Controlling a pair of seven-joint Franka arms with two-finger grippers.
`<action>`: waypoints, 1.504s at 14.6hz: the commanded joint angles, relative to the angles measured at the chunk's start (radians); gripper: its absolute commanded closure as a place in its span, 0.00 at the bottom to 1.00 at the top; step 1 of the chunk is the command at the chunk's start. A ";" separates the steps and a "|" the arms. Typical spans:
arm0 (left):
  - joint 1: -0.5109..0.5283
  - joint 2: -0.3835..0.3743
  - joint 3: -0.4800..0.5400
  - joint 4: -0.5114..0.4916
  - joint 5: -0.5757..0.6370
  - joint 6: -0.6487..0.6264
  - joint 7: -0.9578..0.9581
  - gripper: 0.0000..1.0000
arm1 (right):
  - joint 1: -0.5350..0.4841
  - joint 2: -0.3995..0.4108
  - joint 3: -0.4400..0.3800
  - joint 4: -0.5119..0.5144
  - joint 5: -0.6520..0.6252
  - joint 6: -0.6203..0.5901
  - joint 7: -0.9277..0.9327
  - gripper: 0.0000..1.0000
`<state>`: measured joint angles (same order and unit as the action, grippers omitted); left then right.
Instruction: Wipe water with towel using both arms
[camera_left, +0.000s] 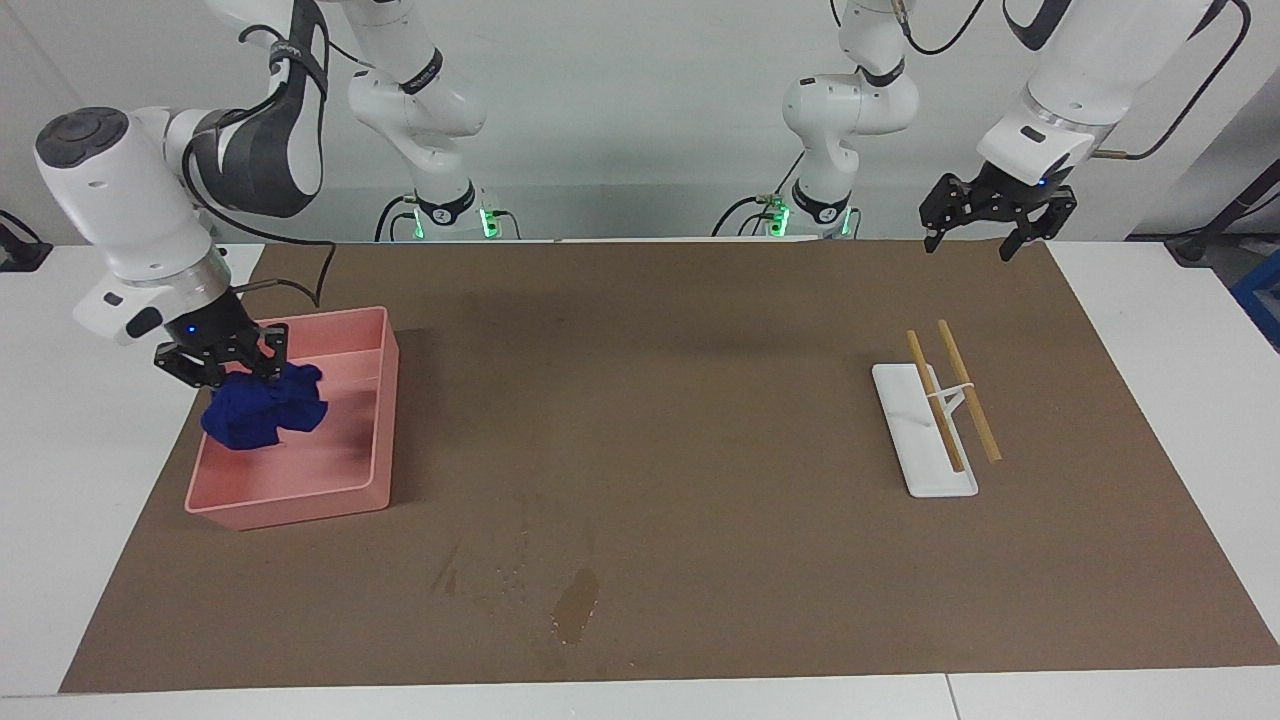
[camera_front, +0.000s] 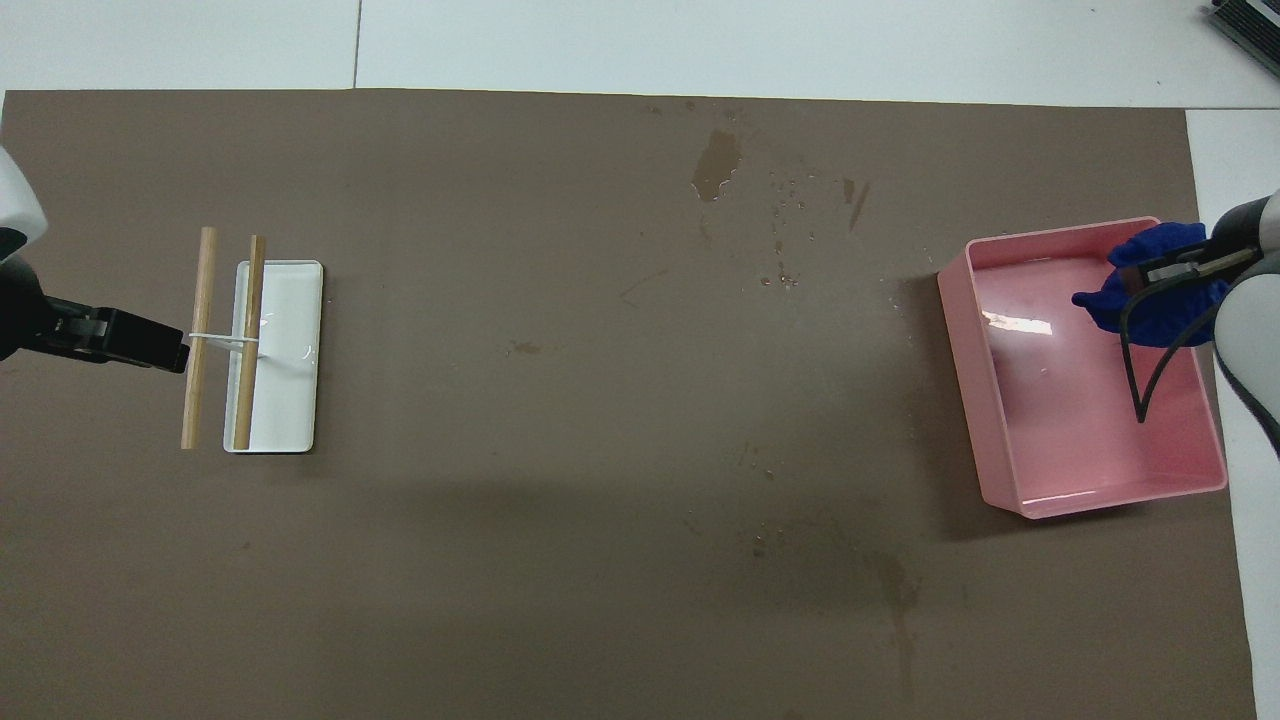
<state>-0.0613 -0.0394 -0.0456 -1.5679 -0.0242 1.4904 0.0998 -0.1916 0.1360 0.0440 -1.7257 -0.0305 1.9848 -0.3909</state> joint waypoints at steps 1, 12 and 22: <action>-0.015 -0.023 0.012 -0.024 0.015 -0.002 -0.003 0.00 | -0.003 -0.026 0.008 -0.005 -0.026 0.014 0.006 0.00; -0.015 -0.023 0.012 -0.024 0.015 -0.002 -0.003 0.00 | 0.017 -0.027 0.020 0.092 -0.017 -0.070 0.004 0.00; -0.015 -0.023 0.012 -0.024 0.015 -0.005 -0.003 0.00 | 0.038 -0.105 0.016 0.160 0.040 -0.414 0.135 0.00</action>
<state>-0.0614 -0.0394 -0.0456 -1.5679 -0.0242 1.4904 0.0998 -0.1401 0.0507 0.0554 -1.5529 -0.0179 1.5875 -0.2749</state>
